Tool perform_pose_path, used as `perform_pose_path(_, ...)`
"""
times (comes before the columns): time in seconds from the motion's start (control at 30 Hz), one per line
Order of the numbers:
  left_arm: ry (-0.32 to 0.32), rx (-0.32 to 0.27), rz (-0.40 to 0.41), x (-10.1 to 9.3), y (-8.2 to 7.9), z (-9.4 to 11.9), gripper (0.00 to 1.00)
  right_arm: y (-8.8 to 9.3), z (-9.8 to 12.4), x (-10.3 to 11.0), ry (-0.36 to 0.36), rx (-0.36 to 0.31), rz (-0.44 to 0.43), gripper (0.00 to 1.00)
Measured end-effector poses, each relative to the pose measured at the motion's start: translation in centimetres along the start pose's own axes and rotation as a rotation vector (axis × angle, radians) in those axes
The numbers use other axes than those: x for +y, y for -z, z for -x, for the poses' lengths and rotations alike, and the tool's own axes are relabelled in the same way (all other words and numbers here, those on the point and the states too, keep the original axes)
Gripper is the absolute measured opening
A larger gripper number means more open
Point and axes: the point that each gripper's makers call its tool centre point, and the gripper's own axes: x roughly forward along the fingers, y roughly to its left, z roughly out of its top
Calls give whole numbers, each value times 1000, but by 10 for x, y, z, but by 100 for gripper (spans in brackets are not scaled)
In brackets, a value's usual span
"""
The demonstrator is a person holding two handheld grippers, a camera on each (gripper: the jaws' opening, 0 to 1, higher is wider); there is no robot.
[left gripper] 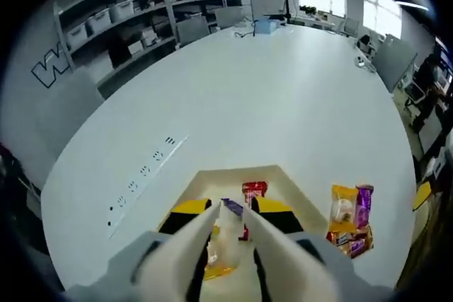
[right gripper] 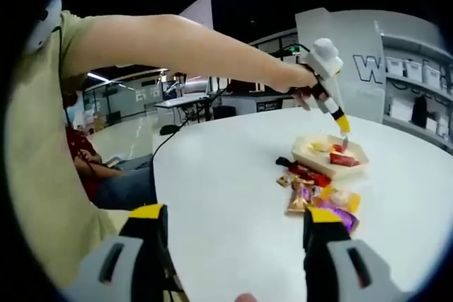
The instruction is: Place the target food into the container with the food tongs after gripping and lifting it, then release it inside without dropping or visibly crushing the food.
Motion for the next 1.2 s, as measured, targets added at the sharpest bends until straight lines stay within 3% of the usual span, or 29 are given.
perform_pose_path(0.37,-10,-4,8,7,7,8,22,0,0,0,0,0,2,77)
perform_pose_path(0.93,-32,-2,69,39,53,38,22,-4,-4,3,-11,0,14,77)
perform_pose_path(1.2,-28,42,45,47,94,55,22,-3,-4,5,-13,7,17,77)
